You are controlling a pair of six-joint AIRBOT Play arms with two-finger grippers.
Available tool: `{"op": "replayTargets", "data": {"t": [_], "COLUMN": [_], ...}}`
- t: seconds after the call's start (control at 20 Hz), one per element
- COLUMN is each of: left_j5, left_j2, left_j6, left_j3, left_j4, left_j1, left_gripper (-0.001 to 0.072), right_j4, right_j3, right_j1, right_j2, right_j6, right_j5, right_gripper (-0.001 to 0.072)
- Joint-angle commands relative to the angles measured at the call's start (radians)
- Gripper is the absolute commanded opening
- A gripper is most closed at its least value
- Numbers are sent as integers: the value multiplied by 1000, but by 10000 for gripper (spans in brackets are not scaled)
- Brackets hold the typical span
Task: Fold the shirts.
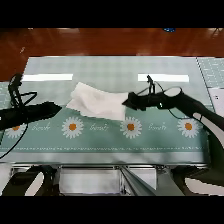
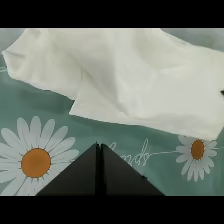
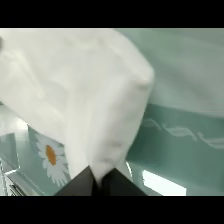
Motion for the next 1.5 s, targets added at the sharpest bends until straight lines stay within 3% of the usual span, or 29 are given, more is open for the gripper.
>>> {"op": "replayTargets", "data": {"t": [0.0, 0.15, 0.5, 1.1, 1.35, 1.45], "left_j5": [15, 15, 9, 40, 116, 133], "left_j2": [-5, -10, -9, -9, -8, -9], "left_j6": [1, 1, 0, 39, 39, 82], "left_j3": [-1, -1, -1, 0, 0, 0], "left_j4": [1, 0, 0, -26, -34, -72], "left_j1": [0, 0, 0, 0, 0, -1], "left_gripper": [30, 30, 30, 30, 30, 30], "right_j4": [-217, -412, -447, -459, -608, -694], "right_j3": [306, 576, 861, 891, 879, 834], "right_j1": [19, 8, -229, -1040, -1242, -1311], "right_j2": [-10, -10, 19, 261, 319, 378], "right_j6": [115, 211, 298, 449, 484, 492], "right_j5": [120, 226, 432, 764, 990, 1027], "right_gripper": [19, 18, 18, 17, 16, 16]}}
